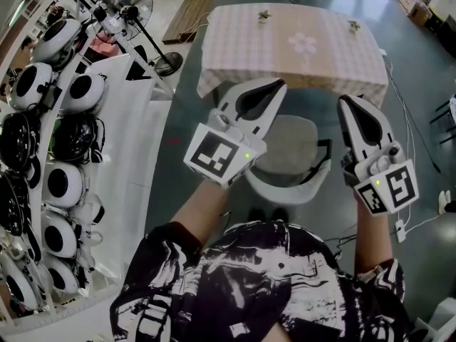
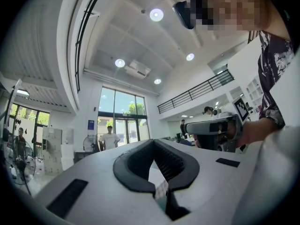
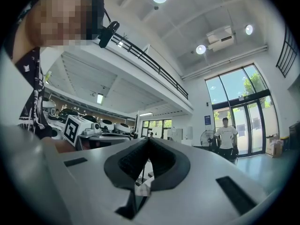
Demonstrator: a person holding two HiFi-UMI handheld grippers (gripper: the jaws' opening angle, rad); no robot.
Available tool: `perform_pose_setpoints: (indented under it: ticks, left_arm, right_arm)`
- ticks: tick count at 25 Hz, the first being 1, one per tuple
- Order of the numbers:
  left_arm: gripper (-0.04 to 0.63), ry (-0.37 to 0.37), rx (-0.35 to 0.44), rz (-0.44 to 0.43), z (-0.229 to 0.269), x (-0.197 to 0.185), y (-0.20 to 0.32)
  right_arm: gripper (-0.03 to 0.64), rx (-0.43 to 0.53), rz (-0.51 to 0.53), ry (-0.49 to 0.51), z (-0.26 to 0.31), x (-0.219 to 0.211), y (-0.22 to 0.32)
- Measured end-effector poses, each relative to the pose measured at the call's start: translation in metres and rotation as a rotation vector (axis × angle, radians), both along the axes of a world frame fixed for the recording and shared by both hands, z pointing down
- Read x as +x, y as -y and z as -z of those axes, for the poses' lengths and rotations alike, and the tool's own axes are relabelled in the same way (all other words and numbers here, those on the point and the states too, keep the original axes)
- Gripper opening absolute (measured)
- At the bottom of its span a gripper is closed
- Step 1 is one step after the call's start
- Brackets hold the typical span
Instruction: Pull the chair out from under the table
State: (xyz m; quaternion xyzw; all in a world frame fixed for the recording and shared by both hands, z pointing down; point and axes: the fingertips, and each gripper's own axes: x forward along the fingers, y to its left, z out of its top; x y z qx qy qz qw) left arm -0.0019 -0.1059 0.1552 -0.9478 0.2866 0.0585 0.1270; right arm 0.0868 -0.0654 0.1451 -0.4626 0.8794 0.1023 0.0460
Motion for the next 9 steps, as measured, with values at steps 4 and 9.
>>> perform_pose_setpoints:
  ticks: [4,9]
  left_arm:
    - [0.002,0.003,0.000,0.002,-0.0003,0.0001,0.0010]
    - [0.002,0.007,0.002,0.001,-0.0003,0.0003,-0.0002]
  right_arm:
    - [0.000,-0.001,0.003,-0.001,-0.0003,-0.0004,0.0010]
    - [0.000,-0.001,0.001,-0.009,-0.0002,-0.0001,-0.0004]
